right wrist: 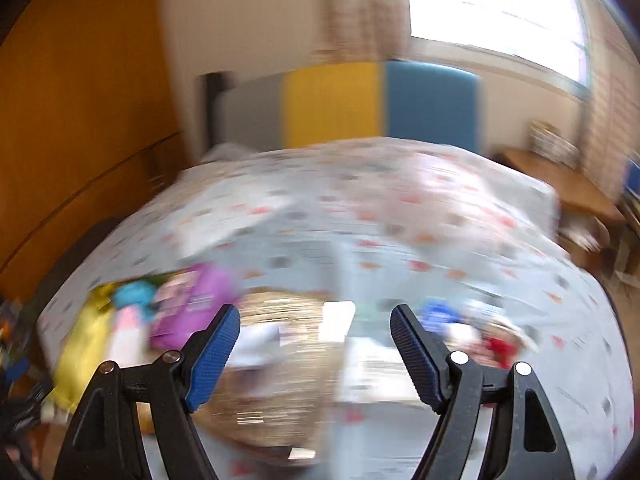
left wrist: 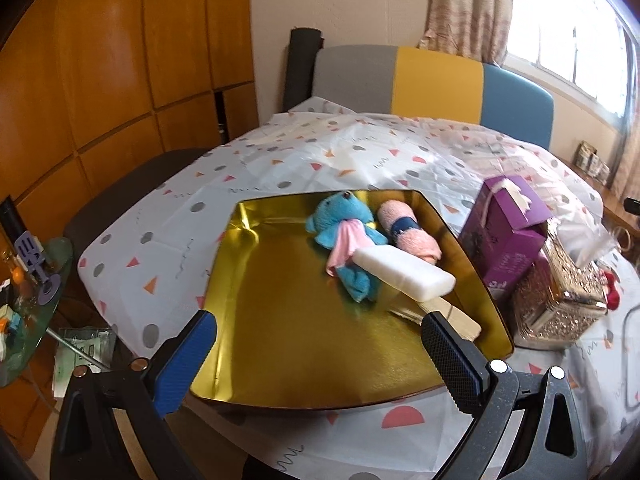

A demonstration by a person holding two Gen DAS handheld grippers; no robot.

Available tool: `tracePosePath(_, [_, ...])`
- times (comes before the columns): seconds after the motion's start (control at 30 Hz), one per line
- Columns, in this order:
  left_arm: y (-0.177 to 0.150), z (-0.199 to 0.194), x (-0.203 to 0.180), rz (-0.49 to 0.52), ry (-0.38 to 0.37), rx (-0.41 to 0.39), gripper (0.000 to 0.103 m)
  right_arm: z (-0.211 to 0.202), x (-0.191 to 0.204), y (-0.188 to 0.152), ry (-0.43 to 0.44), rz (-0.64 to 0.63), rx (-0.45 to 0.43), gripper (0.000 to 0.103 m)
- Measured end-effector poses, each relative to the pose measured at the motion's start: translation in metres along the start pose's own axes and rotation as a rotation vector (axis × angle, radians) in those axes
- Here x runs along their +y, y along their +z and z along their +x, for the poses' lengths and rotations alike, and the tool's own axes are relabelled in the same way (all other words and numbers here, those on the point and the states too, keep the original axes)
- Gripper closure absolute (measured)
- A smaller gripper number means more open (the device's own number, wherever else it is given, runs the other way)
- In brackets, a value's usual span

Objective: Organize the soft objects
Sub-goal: 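Move the right tool to the brown scrunchie while the left tool approaches the wipes pack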

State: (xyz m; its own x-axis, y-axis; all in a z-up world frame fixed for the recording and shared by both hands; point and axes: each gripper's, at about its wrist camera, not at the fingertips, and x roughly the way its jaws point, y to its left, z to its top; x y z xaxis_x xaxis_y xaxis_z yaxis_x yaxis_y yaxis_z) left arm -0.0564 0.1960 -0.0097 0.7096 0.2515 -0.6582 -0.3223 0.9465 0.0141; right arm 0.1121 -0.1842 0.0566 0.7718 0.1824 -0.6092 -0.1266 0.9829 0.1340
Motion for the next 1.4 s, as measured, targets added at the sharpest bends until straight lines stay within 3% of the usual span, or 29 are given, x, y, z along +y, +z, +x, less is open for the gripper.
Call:
tracePosePath(0.13, [0.001, 0.004, -0.013, 0.037, -0.031, 0.024, 0.0, 0.018, -0.09, -0.006, -0.176, 0.21, 0.029, 0.024])
tracePosePath(0.27, [0.007, -0.003, -0.032, 0.094, -0.062, 0.0, 0.0, 0.036, -0.162, -0.042, -0.293, 0.397, 0.072, 0.024])
tracePosePath(0.3, [0.009, -0.005, -0.038, 0.114, -0.068, -0.011, 0.0, 0.039, -0.175, -0.053, -0.312, 0.449, 0.093, 0.024])
tracePosePath(0.33, [0.011, -0.007, -0.045, 0.134, -0.078, -0.021, 0.0, 0.045, -0.191, -0.061, -0.337, 0.529, 0.175, 0.024])
tracePosePath(0.63, [0.017, -0.013, -0.111, 0.278, -0.262, 0.003, 0.0, 0.047, -0.221, -0.079, -0.24, 0.708, 0.216, 0.024])
tracePosePath(0.8, [0.01, -0.019, -0.15, 0.4, -0.39, 0.03, 0.0, 0.061, -0.217, -0.08, -0.195, 0.715, 0.255, 0.024])
tracePosePath(1.1, [0.014, -0.044, -0.221, 0.636, -0.533, -0.042, 0.0, 0.057, -0.208, -0.069, -0.125, 0.688, 0.222, 0.024])
tracePosePath(1.23, [0.006, -0.043, -0.233, 0.615, -0.59, -0.001, 0.0, 0.054, -0.187, -0.055, 0.016, 0.607, 0.166, 0.029])
tracePosePath(1.3, [-0.001, -0.042, -0.235, 0.613, -0.6, 0.022, 0.0, 0.06, -0.165, -0.048, 0.112, 0.517, 0.183, 0.033])
tracePosePath(1.4, [-0.011, -0.041, -0.235, 0.616, -0.609, 0.055, 0.0, 0.075, -0.132, -0.047, 0.153, 0.385, 0.248, 0.037])
